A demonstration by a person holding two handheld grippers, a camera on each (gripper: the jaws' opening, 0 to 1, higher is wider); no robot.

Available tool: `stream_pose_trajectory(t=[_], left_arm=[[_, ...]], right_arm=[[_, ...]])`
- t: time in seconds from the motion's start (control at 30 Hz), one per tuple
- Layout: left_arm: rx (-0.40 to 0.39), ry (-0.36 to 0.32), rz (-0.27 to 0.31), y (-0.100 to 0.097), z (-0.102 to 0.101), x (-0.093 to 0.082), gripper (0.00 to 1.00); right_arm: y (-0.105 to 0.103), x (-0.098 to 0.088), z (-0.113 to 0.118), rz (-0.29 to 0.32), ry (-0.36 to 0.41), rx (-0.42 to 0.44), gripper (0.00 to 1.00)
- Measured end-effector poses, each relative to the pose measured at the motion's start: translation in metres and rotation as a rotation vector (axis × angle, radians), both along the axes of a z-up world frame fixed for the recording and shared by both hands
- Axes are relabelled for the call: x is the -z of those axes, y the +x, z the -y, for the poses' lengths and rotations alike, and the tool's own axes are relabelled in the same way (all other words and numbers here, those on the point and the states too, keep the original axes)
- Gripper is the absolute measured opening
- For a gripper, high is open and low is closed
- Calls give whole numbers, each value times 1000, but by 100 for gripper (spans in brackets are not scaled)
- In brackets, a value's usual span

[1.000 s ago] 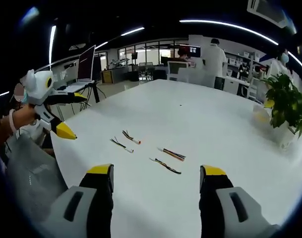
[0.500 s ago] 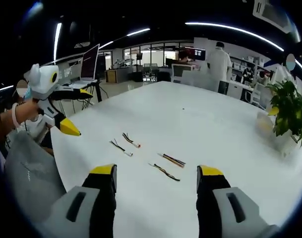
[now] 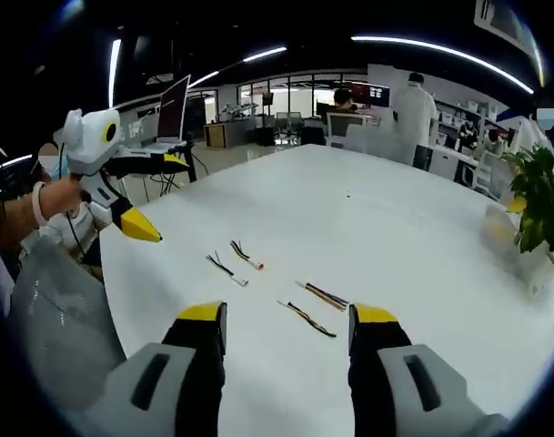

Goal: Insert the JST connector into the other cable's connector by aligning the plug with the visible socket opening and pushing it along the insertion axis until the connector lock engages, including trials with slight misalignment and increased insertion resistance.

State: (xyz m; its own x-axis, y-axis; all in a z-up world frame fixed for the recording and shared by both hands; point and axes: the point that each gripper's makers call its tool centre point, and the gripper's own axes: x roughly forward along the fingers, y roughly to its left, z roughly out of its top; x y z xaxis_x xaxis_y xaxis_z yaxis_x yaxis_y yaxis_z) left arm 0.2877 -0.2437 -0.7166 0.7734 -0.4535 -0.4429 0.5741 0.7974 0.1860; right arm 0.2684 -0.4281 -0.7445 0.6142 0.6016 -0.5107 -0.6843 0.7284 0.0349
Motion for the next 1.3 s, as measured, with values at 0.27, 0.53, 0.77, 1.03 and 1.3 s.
stream_pose_trajectory(t=[0.27, 0.53, 0.77, 1.03, 1.3], left_arm=[[1, -21, -2, 6, 3, 2, 90], [49, 54, 14, 7, 7, 13, 95], [74, 9, 7, 11, 11, 10, 99], [98, -30, 2, 19, 7, 11, 99], [129, -24, 15, 23, 8, 16, 99]], right_arm=[[6, 0, -2, 14, -3, -16, 49], [11, 3, -7, 21, -4, -56, 46], [17, 10, -8, 13, -28, -83, 46], [24, 25, -10, 10, -83, -136, 45], [32, 28, -15, 11, -62, -183, 42]])
